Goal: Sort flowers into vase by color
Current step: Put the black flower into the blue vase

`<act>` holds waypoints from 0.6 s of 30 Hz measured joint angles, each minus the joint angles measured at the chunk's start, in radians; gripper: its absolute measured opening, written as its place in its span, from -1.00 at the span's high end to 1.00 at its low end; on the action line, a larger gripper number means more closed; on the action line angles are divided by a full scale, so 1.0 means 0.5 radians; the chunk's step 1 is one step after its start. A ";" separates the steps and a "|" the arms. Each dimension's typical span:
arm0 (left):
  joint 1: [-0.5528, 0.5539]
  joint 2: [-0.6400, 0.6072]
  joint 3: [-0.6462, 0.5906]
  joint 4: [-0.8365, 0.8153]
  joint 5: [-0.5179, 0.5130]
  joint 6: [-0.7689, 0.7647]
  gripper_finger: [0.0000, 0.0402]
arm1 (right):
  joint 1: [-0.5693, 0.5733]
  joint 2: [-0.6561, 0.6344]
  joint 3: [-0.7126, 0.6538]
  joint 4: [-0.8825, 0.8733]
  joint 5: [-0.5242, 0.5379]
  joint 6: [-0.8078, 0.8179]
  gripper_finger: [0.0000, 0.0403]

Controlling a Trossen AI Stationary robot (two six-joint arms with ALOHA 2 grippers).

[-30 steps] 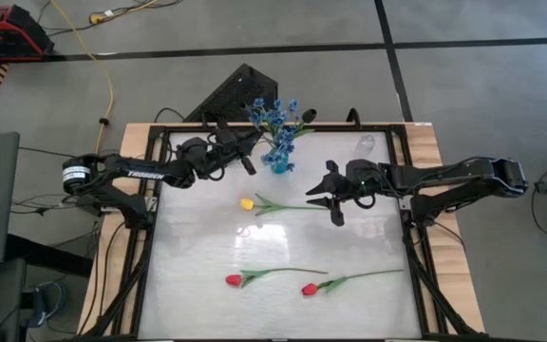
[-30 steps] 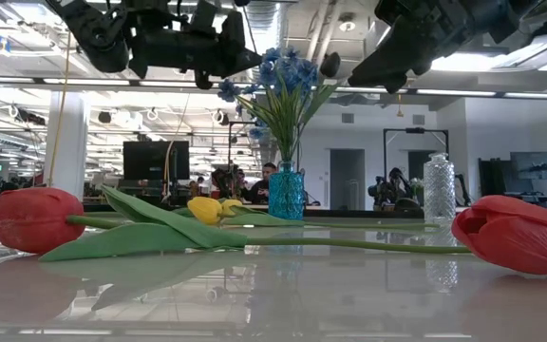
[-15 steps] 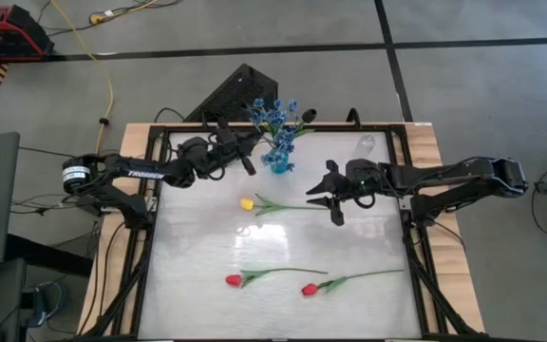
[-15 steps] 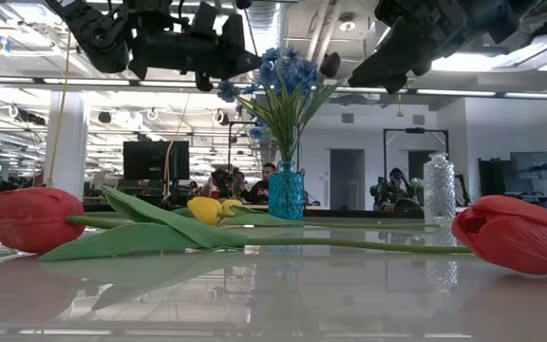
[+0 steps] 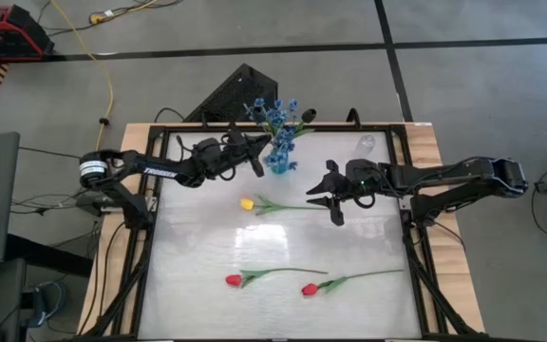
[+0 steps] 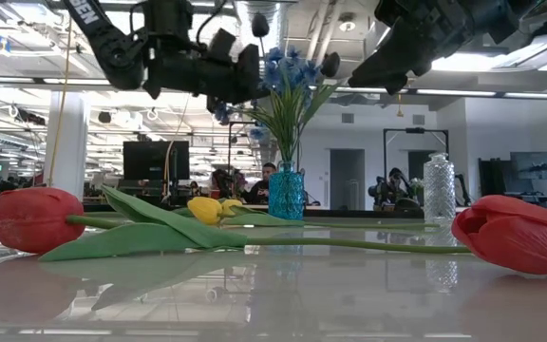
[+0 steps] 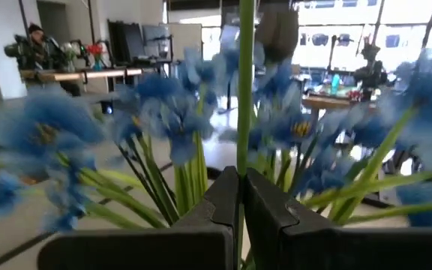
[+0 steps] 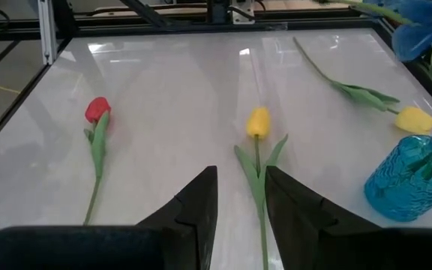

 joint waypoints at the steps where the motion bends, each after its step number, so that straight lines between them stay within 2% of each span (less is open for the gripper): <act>1: -0.001 0.024 0.015 -0.018 0.000 -0.001 1.00 | 0.000 0.000 0.000 -0.003 0.000 0.000 0.32; 9: -0.001 0.178 0.138 -0.179 0.000 -0.018 1.00 | 0.000 0.000 0.000 -0.009 -0.001 0.000 0.32; 14: -0.001 0.161 0.155 -0.277 -0.035 -0.026 0.99 | 0.000 0.000 0.000 -0.017 -0.001 0.000 0.32; 18: -0.001 0.090 0.155 -0.424 -0.108 -0.100 0.90 | 0.000 0.000 0.000 -0.017 -0.001 -0.001 0.32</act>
